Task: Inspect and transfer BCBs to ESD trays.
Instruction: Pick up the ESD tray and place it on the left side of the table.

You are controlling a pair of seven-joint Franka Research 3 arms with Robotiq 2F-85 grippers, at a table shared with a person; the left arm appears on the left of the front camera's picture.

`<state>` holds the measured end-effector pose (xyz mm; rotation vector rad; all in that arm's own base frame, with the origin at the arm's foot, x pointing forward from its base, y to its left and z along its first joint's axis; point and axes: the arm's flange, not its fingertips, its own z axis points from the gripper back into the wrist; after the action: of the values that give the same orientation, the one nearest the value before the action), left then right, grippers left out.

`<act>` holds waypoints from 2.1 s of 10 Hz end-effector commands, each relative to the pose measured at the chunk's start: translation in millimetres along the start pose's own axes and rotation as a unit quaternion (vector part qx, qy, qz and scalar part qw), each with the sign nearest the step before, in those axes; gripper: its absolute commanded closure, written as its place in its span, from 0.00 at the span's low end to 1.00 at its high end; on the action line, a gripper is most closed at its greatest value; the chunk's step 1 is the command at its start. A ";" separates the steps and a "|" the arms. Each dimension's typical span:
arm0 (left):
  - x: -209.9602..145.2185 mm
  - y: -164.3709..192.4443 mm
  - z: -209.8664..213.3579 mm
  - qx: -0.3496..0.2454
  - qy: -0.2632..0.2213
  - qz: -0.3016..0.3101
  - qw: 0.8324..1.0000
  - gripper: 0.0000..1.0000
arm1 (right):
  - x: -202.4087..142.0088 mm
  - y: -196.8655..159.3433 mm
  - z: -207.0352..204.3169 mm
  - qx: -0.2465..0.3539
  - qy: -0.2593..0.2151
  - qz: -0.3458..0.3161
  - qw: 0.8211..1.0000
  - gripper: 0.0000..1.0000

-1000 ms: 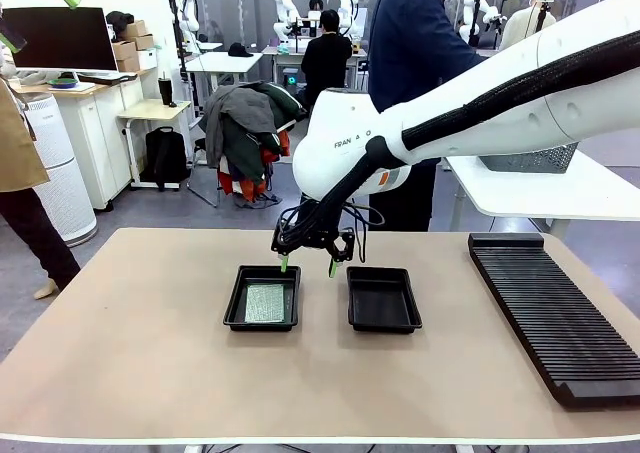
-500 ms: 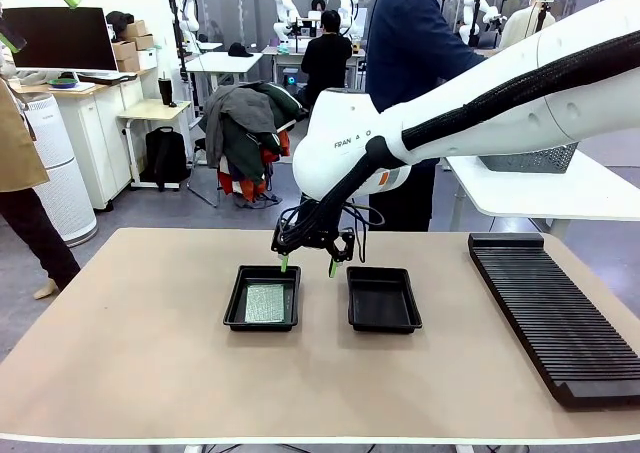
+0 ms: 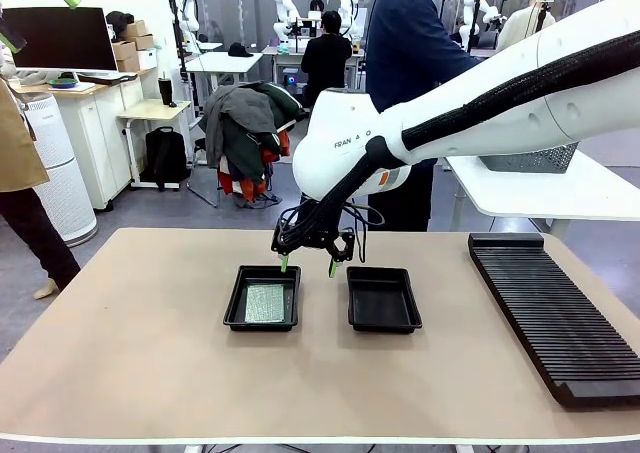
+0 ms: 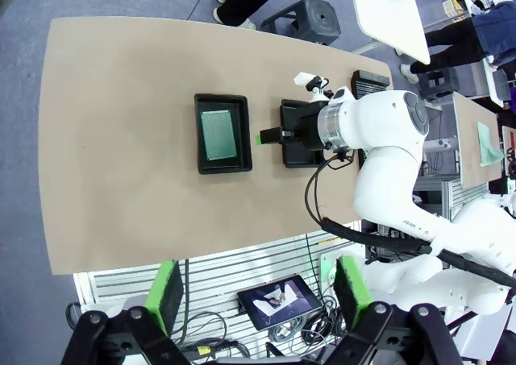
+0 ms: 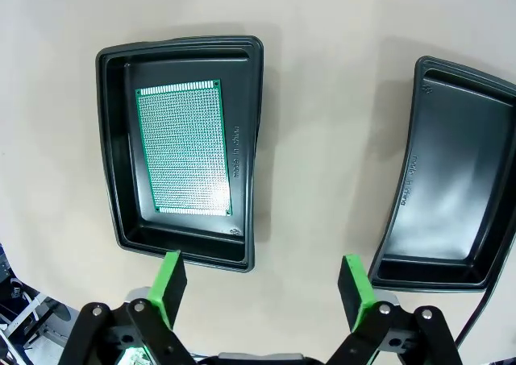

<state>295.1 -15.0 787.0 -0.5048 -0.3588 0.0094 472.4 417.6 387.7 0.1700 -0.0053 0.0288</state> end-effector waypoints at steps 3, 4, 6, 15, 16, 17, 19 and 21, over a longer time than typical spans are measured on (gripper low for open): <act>-0.6 1.4 -1.0 -0.002 -0.002 0.002 1.000 0.00 | -1.3 0.5 0.1 0.003 0.002 -0.002 1.000 0.00; -0.6 1.4 -1.0 -0.002 -0.002 0.002 1.000 0.00 | -1.3 0.5 0.1 0.003 0.002 -0.002 1.000 0.00; -0.6 1.4 -1.0 -0.002 -0.002 0.002 1.000 0.00 | -1.3 0.5 0.1 0.003 0.002 -0.002 1.000 0.00; 18.3 -20.3 -98.7 0.081 0.013 0.059 0.995 0.00 | -24.9 -44.6 22.3 0.063 -0.001 0.009 0.998 0.00; 24.1 -24.2 -119.4 0.098 0.016 0.068 0.993 0.00 | -31.7 -57.4 28.5 0.078 -0.004 0.007 0.997 0.00; 27.9 -27.7 -139.7 0.114 0.022 0.068 0.991 0.00 | -37.9 -71.3 34.9 0.087 -0.009 -0.002 0.996 0.00; 31.3 -29.2 -180.0 0.134 0.039 0.068 0.988 0.00 | -47.6 -97.3 46.7 0.117 -0.014 -0.010 0.993 0.00; 31.9 -28.4 -224.4 0.161 0.046 0.068 0.984 0.00 | -55.7 -121.7 55.2 0.156 -0.019 -0.013 0.988 0.00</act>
<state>393.8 -135.0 640.6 -0.2465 -0.2183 0.1524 431.3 304.1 427.5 0.4166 -0.0244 -0.0158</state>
